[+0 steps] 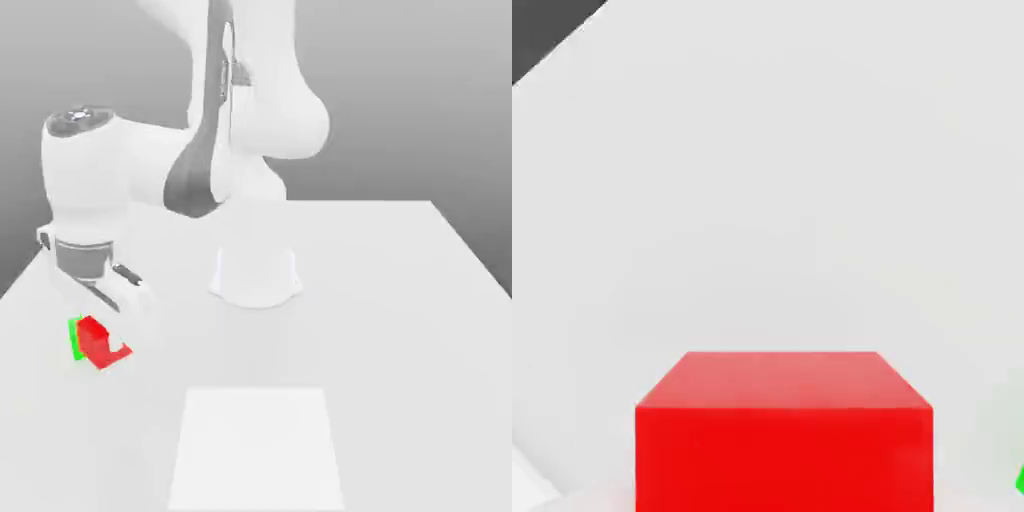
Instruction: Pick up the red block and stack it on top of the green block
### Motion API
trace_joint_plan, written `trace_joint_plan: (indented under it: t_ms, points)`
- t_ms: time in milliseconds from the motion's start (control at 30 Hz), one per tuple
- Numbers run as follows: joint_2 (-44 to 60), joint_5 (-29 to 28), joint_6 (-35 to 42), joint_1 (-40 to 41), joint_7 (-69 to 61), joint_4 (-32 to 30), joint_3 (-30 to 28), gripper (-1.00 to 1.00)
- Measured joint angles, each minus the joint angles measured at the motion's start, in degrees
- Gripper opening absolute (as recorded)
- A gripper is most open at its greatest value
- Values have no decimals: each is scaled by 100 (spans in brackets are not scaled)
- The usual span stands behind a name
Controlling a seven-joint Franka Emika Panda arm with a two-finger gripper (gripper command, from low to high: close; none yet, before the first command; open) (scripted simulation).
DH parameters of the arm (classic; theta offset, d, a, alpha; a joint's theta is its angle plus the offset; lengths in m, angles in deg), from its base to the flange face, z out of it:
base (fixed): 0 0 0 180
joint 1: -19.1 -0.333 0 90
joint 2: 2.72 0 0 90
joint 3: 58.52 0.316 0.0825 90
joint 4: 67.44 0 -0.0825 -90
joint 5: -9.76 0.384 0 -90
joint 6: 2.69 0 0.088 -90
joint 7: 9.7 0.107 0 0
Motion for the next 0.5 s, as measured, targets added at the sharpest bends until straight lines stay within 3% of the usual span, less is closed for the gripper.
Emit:
trace_joint_plan:
  t_ms: [167, 400, 433, 500]
  points:
    - [-521, 38, -14, 769, -651, -487, -890, -100]
    - [762, 917, -1286, 629, -1330, -501, -990, -100]
    - [887, 1054, -1403, 638, -1426, -496, -942, 100]
    - [887, 1053, -1403, 627, -1426, -496, -942, 100]
